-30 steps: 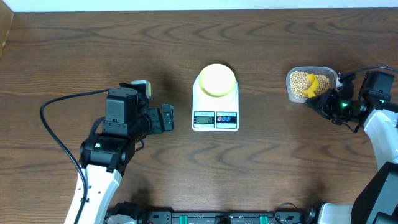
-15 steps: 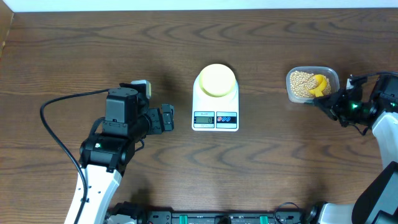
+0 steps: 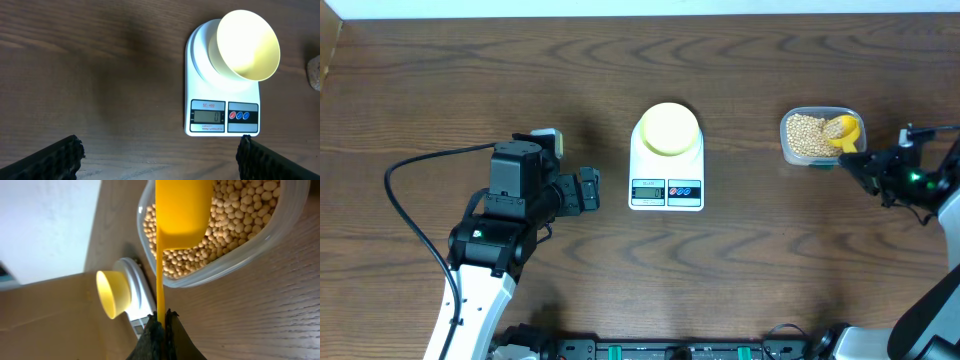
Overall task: Scoop item into bowl and weigh 50g on scale
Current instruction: 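Lift the filled yellow scoop out of the soybean tub with the right gripper, then carry the scoop leftward toward the scale with the right gripper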
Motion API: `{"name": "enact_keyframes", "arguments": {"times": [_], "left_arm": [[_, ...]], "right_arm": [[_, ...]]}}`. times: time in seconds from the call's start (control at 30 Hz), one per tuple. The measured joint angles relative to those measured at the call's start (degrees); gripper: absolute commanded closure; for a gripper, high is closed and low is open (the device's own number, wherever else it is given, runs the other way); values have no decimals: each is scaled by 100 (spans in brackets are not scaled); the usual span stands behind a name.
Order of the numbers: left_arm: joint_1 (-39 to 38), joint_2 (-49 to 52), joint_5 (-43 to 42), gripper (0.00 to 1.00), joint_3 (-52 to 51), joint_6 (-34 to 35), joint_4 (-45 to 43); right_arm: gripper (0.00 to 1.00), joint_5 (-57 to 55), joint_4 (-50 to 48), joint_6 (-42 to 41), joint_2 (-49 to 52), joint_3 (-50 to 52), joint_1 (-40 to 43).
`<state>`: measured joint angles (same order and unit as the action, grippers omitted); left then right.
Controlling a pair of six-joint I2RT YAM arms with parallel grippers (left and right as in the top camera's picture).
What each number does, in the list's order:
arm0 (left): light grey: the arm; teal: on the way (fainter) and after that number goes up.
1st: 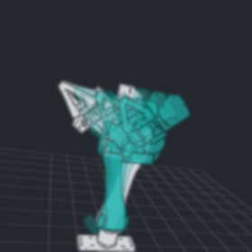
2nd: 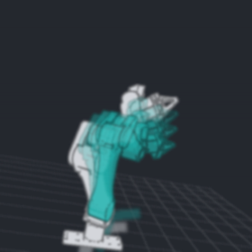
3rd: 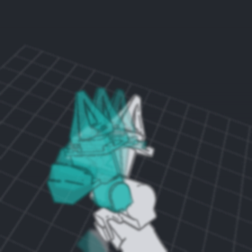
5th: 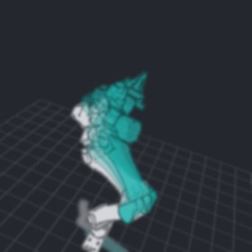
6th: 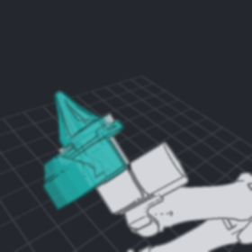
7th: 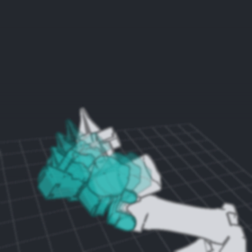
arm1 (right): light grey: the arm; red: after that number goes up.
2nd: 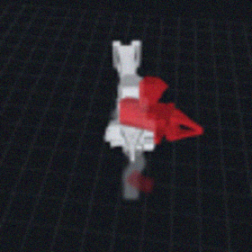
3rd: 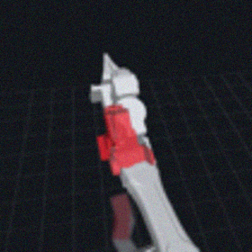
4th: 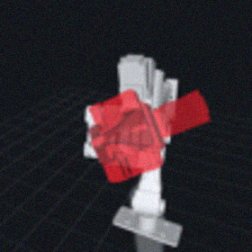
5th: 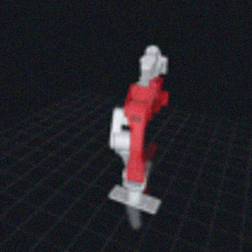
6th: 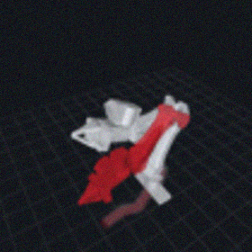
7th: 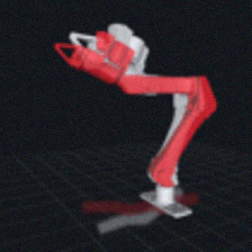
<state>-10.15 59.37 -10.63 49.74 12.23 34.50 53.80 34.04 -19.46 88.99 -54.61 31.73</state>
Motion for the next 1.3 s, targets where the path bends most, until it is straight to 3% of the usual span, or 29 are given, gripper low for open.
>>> {"name": "enact_keyframes", "arguments": {"times": [0.9, 1.3], "left_arm": [[0, 0, 0, 0, 0, 2, -2], [0, 0, 0, 0, 0, 0, -2]], "right_arm": [[99, 1840, 22, -11, 0, 0, 92], [99, 2190, 35, -68, 0, 0, -501]]}}
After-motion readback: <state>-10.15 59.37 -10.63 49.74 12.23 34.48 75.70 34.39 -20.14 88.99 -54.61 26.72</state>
